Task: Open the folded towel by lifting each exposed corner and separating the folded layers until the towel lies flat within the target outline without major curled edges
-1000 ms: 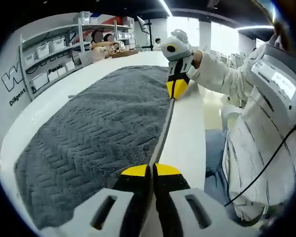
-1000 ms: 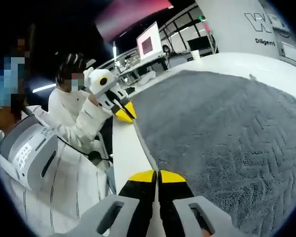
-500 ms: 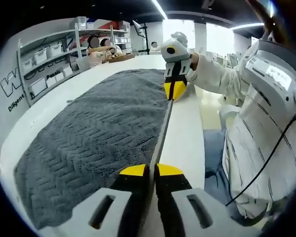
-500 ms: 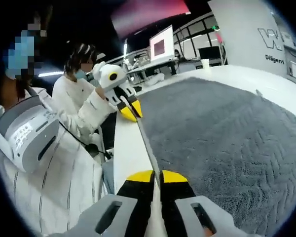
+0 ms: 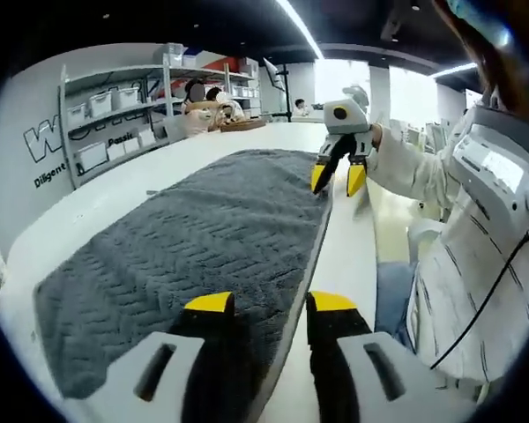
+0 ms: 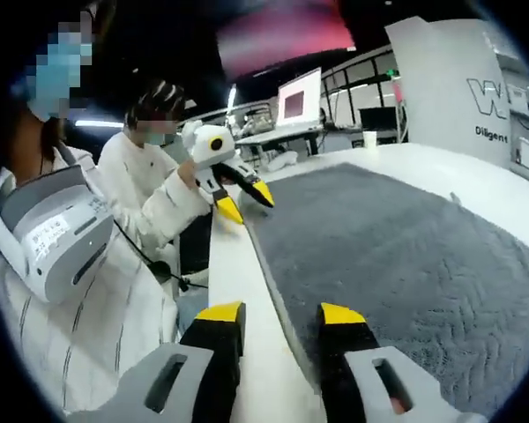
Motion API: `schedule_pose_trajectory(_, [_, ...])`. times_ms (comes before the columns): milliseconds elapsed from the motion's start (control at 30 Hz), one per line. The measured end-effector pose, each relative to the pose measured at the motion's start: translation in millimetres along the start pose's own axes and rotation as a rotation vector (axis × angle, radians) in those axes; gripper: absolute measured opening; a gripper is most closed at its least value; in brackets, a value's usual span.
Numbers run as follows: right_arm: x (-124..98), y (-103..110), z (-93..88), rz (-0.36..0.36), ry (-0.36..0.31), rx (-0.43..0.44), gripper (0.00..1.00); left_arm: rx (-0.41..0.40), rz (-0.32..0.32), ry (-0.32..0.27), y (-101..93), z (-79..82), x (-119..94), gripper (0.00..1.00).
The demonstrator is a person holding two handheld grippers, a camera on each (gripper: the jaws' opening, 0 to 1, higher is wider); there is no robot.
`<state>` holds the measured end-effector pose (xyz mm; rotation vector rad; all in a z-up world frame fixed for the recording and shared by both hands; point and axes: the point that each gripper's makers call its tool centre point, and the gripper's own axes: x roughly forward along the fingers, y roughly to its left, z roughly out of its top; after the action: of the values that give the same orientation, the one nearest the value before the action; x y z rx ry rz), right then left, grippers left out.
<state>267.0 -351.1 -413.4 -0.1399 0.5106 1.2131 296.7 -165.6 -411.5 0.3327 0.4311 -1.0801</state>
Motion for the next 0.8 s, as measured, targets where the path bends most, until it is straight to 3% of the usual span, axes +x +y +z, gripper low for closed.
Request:
schedule_pose_trajectory(167, [-6.5, -12.1, -2.1, -0.032, 0.0, -0.019, 0.37, -0.025, 0.049, -0.002, 11.8, -4.2, -5.7, 0.56])
schedule_pose_trajectory(200, [-8.7, -18.6, -2.9, -0.046, -0.001, -0.021, 0.39, -0.045, 0.084, -0.018, 20.4, -5.3, -8.3, 0.58])
schedule_pose_trajectory(333, [-11.0, -35.2, -1.4, -0.095, -0.009, -0.075, 0.41, -0.06, 0.117, -0.029, 34.6, -13.0, -12.0, 0.56])
schedule_pose_trajectory(433, [-8.1, -38.8, -6.4, -0.083, 0.029, -0.096, 0.43, -0.028, 0.13, 0.012, 39.0, -20.9, -10.3, 0.55])
schedule_pose_trajectory(500, [-5.3, -40.2, -8.7, -0.077, 0.05, -0.126, 0.47, -0.021, 0.127, 0.011, 41.7, -20.6, -9.1, 0.56])
schedule_pose_trajectory(633, [-2.2, -38.9, -10.8, -0.043, 0.07, -0.166, 0.46, -0.026, 0.109, -0.003, 46.9, -18.7, -7.2, 0.56])
schedule_pose_trajectory(800, [2.2, -43.3, -16.6, -0.04, 0.101, -0.173, 0.47, -0.028, 0.105, 0.03, 51.9, -28.2, -2.4, 0.55])
